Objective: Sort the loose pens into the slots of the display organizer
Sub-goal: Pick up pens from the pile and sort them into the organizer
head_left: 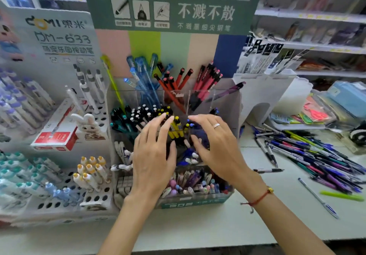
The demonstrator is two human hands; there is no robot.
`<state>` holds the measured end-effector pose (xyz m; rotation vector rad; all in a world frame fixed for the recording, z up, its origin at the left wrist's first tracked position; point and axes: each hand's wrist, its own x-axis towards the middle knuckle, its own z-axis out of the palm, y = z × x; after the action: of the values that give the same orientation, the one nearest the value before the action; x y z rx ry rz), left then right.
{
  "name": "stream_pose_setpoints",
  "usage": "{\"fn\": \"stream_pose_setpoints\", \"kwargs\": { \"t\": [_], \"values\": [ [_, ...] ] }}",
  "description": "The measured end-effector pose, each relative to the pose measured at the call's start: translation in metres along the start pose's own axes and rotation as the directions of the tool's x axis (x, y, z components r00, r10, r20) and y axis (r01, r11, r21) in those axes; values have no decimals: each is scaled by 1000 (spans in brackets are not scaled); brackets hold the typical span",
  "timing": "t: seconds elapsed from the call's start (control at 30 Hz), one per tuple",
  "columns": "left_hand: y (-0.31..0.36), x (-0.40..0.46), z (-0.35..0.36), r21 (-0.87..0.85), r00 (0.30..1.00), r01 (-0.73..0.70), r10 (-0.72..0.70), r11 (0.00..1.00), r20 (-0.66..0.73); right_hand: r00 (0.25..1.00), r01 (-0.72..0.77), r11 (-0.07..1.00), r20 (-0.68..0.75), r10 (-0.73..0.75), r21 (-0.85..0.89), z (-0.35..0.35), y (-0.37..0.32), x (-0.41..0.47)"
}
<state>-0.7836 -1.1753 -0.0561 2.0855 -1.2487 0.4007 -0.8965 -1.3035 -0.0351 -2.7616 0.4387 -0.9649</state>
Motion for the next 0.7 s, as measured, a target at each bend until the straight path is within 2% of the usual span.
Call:
{"fn": "stream_pose_setpoints", "kwargs": {
  "t": [0.1, 0.2, 0.27, 0.33, 0.4, 0.47, 0.57, 0.63, 0.7],
  "values": [
    [34, 6, 11, -58, 988, -154, 154, 986, 0, 999, 33, 997, 37, -30, -67, -36, 41, -37],
    [77, 15, 37, -91, 955, -284, 290, 955, 66, 983, -134, 976, 98, 152, -172, -69, 98, -86],
    [114, 19, 64, -129, 922, -352, 367, 927, 121, 927, -265, 926, 193, 321, -270, -89, 141, -119],
    [153, 21, 100, -185, 877, -408, 440, 894, 194, 793, -396, 838, 321, 518, -375, -105, 186, -152],
    [186, 19, 143, -242, 824, -409, 470, 880, 317, 611, -509, 717, 386, 691, -477, -116, 232, -185],
    [205, 14, 193, -232, 764, -345, 416, 909, 493, 448, -582, 605, 406, 797, -544, -123, 267, -215],
    [210, -1, 265, -134, 688, -207, 242, 969, 684, 245, -664, 466, 419, 874, -585, -127, 303, -256],
    [210, -11, 301, -50, 649, -170, 150, 984, 746, 154, -670, 433, 458, 876, -603, -125, 320, -279],
    [211, -18, 329, 8, 625, -171, 102, 985, 774, 172, -676, 458, 481, 860, -577, -124, 333, -293]
  ]
}}
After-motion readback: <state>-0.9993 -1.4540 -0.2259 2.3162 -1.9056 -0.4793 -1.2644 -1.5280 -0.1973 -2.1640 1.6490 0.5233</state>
